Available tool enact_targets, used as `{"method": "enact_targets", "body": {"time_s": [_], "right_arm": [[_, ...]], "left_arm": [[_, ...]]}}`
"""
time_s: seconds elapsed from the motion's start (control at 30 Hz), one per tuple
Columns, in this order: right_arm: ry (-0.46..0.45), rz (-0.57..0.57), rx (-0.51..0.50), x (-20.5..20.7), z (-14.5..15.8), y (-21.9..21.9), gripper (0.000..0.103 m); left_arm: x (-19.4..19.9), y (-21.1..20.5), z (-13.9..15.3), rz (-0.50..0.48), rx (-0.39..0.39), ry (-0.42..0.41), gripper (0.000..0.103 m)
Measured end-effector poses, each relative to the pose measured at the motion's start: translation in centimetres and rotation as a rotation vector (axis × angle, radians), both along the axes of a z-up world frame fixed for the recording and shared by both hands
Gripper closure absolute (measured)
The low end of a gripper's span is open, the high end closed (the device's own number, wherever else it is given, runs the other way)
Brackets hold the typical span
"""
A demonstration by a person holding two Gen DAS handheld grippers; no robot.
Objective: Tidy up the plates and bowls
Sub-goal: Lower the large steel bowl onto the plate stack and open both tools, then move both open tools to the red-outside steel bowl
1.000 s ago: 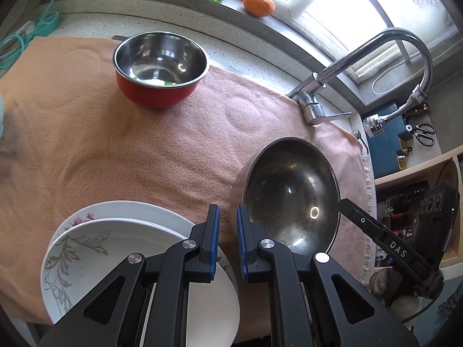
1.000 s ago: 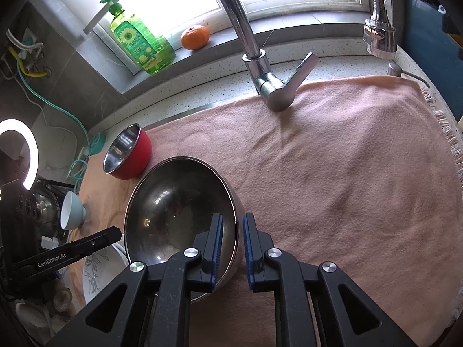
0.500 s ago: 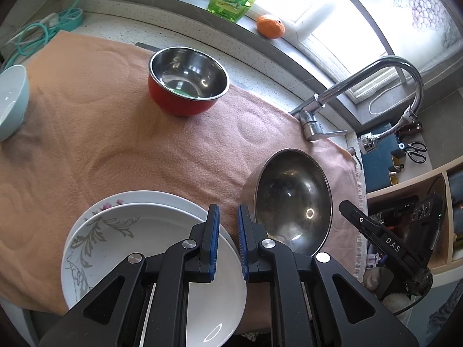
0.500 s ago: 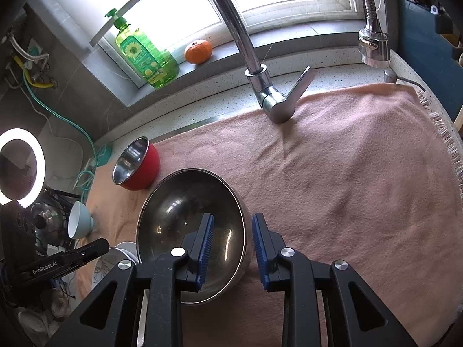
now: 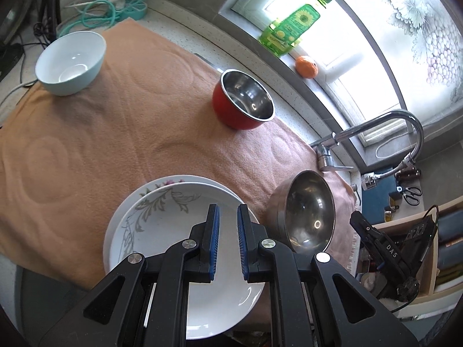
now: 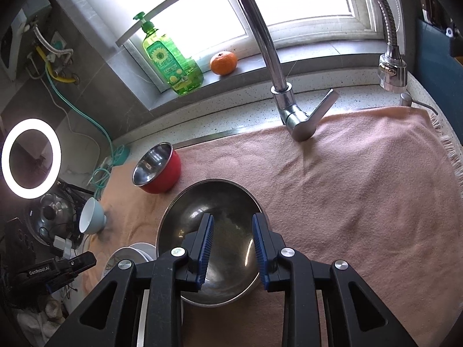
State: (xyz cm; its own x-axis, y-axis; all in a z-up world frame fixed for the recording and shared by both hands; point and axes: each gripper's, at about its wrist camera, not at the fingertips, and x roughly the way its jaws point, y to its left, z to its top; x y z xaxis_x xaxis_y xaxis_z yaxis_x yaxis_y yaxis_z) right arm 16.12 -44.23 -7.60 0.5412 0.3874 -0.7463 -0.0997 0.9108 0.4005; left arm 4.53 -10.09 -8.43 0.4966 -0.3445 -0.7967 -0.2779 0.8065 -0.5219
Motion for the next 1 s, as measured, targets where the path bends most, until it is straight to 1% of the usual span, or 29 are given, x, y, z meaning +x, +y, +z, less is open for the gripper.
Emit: {"method": "enact_targets", "body": {"time_s": [0.13, 0.33, 0.5, 0.7, 0.77, 0.9, 1.0], "right_arm": [[-0.016, 0.035, 0.012, 0.2, 0.4, 0.5, 0.078], [-0.041, 0.123, 0.025, 0.4, 0.9, 1.4, 0.078], [-0.047, 0.189, 0.022, 0.6, 1.3, 2.3, 0.077], [-0.042, 0.224, 0.017, 0.9, 1.8, 3.8, 0.077], [-0.039, 0.225, 0.009, 0.9, 2.2, 4.2, 0.077], [-0.006, 0.211, -0.017, 1.3, 3.2, 5.2, 0.077], [-0.025, 0.155, -0.023, 1.3, 4.7, 5.4, 0.077]], "left_arm": [[-1.2, 1.0, 0.5, 0.061, 0.006, -0.012, 0.092], [-3.0, 2.2, 1.3, 0.147, 0.034, -0.021, 0.092], [-3.3, 2.7, 2.2, 0.173, 0.063, -0.028, 0.092], [-1.7, 3.6, 3.8, 0.128, 0.095, -0.048, 0.092], [-0.6, 4.0, 4.2, 0.100, 0.087, -0.058, 0.092], [2.3, 4.6, 4.8, 0.011, 0.080, -0.090, 0.092], [4.9, 5.3, 4.6, -0.066, 0.050, -0.088, 0.092]]}}
